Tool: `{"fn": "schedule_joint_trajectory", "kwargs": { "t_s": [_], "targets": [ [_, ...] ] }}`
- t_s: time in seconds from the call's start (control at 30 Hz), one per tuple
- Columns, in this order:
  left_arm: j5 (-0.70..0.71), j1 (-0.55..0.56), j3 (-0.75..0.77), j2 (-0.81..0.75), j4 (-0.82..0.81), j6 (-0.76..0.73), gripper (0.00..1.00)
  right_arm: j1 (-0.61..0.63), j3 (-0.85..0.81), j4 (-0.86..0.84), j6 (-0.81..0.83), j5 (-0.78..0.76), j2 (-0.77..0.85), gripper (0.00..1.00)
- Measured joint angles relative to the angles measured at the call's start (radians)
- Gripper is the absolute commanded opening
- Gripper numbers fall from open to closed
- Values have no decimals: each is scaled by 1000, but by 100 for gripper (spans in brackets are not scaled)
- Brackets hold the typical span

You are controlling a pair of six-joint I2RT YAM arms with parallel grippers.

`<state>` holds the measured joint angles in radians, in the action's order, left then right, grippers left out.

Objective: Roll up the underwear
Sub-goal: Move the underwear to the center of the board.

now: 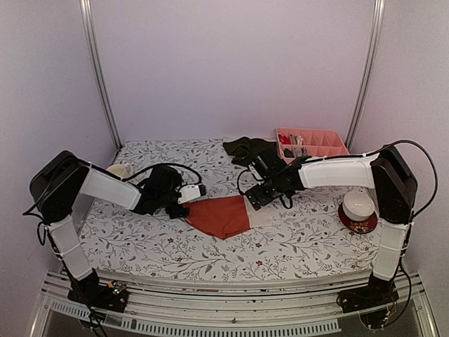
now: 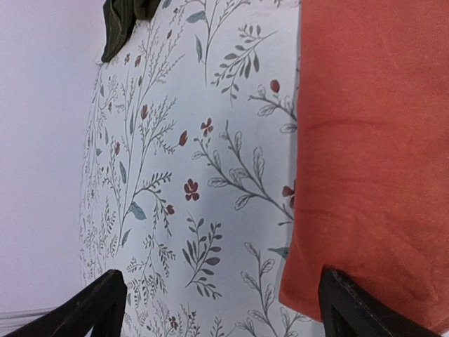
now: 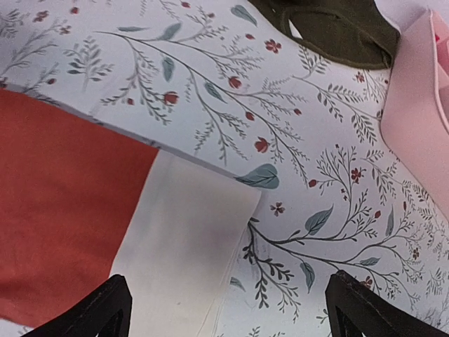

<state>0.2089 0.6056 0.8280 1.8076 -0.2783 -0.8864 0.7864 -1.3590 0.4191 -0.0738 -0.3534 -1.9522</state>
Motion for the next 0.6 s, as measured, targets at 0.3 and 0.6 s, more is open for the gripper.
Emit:
{"fn": "schedule_joint_trajectory", "kwargs": {
  "t_s": [0.3,0.6],
  "targets": [
    [65,-114,8,0,-2,-50,98,134,16,9,140,-25,102,92],
    [113,-159,20,-35,-23,-58,98,270,39,37,292,-62,70,71]
  ]
}}
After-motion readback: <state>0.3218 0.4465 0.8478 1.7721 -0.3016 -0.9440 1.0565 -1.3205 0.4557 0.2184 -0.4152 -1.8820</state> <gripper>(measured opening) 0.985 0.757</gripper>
